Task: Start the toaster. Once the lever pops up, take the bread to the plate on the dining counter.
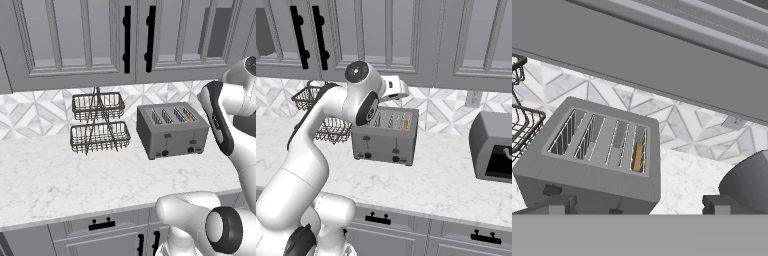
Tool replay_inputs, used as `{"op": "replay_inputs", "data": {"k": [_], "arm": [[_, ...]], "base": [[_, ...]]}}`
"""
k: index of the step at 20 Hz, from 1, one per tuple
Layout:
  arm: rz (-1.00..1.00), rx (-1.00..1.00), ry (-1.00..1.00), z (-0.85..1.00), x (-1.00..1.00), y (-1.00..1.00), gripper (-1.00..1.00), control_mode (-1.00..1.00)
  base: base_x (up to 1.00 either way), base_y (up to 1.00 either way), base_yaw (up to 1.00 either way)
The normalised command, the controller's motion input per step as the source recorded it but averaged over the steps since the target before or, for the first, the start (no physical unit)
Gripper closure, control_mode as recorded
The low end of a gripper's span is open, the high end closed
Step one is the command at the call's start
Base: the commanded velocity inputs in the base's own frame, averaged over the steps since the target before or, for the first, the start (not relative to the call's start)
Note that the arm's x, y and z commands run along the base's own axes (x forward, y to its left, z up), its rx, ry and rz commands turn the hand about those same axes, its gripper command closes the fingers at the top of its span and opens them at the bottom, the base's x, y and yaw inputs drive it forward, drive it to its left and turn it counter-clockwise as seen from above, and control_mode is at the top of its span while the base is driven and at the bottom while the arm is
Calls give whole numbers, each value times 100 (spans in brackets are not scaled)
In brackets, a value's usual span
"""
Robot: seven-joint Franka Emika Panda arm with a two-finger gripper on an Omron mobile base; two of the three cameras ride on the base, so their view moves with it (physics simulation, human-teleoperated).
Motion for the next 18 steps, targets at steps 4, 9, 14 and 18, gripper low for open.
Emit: {"op": "replay_inputs", "data": {"k": [4,9,14,18], "arm": [[0,0,0,0,0,0,-100,-100],[0,0,0,0,0,0,-100,-100],[0,0,0,0,0,0,-100,-100],[0,0,0,0,0,0,-100,-100]], "base": [[0,0,0],[0,0,0],[0,0,0],[0,0,0]]}}
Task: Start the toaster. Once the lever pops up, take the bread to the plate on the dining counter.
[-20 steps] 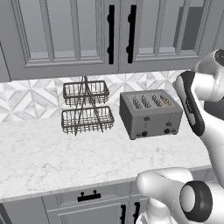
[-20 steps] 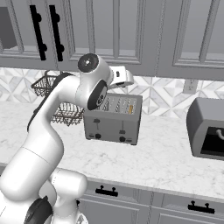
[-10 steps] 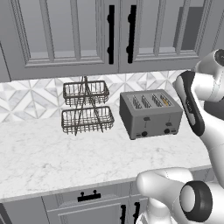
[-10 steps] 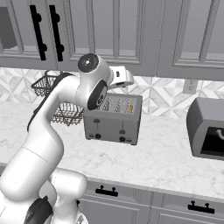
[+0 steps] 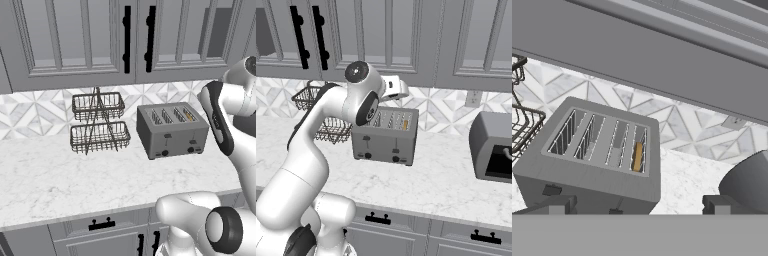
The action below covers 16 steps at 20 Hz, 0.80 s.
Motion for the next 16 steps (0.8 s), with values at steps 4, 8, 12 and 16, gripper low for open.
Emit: {"op": "replay_inputs", "data": {"k": [4,8,12,16], "arm": [[0,0,0,0,0,0,-100,-100],[0,0,0,0,0,0,-100,-100],[0,0,0,0,0,0,-100,-100],[0,0,0,0,0,0,-100,-100]], "base": [[0,0,0],[0,0,0],[0,0,0],[0,0,0]]}}
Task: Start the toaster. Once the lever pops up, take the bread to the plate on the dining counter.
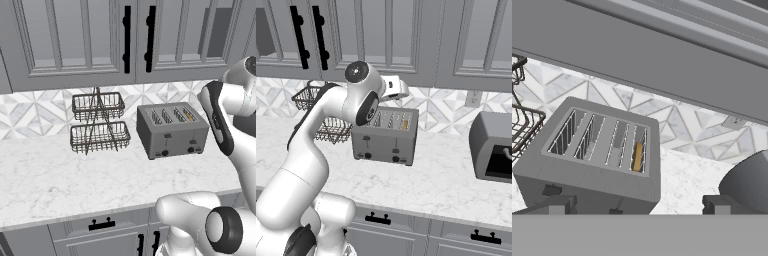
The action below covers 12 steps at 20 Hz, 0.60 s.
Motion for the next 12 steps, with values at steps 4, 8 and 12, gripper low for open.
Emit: {"op": "replay_inputs", "data": {"k": [4,8,12], "arm": [[0,0,0,0,0,0,-100,-100],[0,0,0,0,0,0,-100,-100],[0,0,0,0,0,0,-100,-100]], "base": [[0,0,0],[0,0,0],[0,0,0]]}}
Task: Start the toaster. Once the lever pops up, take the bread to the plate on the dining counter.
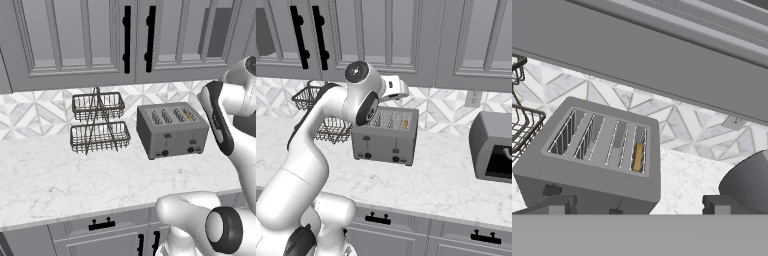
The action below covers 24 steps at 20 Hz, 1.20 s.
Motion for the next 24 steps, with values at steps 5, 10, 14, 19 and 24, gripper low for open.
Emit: {"op": "replay_inputs", "data": {"k": [5,10,14,19,24], "arm": [[0,0,0,0,0,0,-100,-100],[0,0,0,0,0,0,-100,-100],[0,0,0,0,0,0,-100,-100],[0,0,0,0,0,0,-100,-100],[0,0,0,0,0,0,-100,-100]], "base": [[0,0,0],[0,0,0],[0,0,0],[0,0,0],[0,0,0]]}}
